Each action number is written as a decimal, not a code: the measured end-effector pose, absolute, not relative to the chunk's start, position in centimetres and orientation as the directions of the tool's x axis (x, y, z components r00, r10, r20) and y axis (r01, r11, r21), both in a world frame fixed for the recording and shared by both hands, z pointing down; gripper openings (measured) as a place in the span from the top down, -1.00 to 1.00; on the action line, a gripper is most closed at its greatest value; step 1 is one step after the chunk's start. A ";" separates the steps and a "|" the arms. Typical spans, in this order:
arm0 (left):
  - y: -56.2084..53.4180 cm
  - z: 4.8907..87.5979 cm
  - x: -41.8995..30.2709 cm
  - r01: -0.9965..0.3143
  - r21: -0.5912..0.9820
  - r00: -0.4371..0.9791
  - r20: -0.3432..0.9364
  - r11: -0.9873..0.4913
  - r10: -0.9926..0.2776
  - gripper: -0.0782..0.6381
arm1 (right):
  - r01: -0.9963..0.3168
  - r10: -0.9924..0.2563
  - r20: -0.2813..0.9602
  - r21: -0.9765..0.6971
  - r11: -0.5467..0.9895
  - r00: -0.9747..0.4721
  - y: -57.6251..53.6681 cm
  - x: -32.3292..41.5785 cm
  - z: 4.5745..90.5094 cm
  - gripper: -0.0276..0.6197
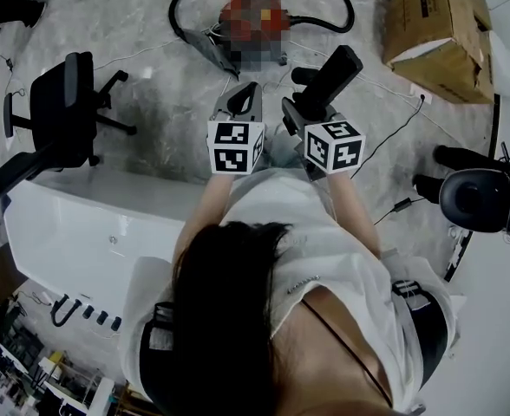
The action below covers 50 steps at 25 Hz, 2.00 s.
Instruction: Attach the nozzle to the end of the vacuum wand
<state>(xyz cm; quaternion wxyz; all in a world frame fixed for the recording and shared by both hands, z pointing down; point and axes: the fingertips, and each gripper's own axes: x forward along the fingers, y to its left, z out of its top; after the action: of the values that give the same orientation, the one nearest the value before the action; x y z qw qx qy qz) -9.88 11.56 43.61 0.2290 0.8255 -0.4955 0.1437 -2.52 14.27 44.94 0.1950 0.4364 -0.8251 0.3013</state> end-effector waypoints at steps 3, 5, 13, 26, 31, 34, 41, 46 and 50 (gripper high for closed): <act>11.5 43.5 -10.4 -0.890 0.229 0.457 0.468 -0.395 -0.757 0.77 | -0.841 -0.603 0.589 -0.321 0.436 -0.537 14.3 -2.6 45.1 0.58; 11.2 43.4 -10.8 -0.892 0.223 0.452 0.468 -0.393 -0.760 0.77 | -0.842 -0.602 0.592 -0.319 0.434 -0.535 14.1 -2.7 45.1 0.57; 10.5 44.3 -11.7 -0.902 0.210 0.432 0.478 -0.378 -0.765 0.77 | -0.833 -0.608 0.573 -0.317 0.454 -0.549 13.1 -3.1 45.0 0.57; 4.9 43.6 -10.9 -0.909 0.175 0.415 0.461 -0.378 -0.784 0.77 | -0.784 -0.574 0.538 -0.363 0.504 -0.618 9.8 -2.4 44.7 0.57; 3.5 44.9 -9.8 -0.906 0.191 0.421 0.502 -0.378 -0.756 0.77 | -0.777 -0.557 0.546 -0.366 0.513 -0.625 7.7 -1.2 44.9 0.57; 2.3 45.3 -8.9 -0.908 0.195 0.417 0.513 -0.372 -0.750 0.77 | -0.756 -0.536 0.543 -0.368 0.541 -0.647 6.3 -0.5 44.9 0.57; -0.5 45.7 -7.7 -0.915 0.207 0.402 0.523 -0.345 -0.752 0.77 | -0.737 -0.499 0.558 -0.373 0.563 -0.663 2.8 0.4 45.5 0.57; -2.0 46.5 -7.9 -0.927 0.194 0.374 0.549 -0.321 -0.748 0.77 | -0.727 -0.483 0.558 -0.390 0.565 -0.675 0.9 0.4 45.9 0.57; -2.9 47.1 -7.2 -0.931 0.182 0.363 0.564 -0.317 -0.742 0.77 | -0.722 -0.473 0.561 -0.399 0.565 -0.680 -0.4 1.2 46.4 0.57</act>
<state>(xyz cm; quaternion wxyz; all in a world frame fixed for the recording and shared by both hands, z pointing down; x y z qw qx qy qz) -7.18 -2.91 47.07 0.2451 0.7882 -0.5306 0.1930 1.25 -0.37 46.41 0.1999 0.3467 -0.8617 0.3118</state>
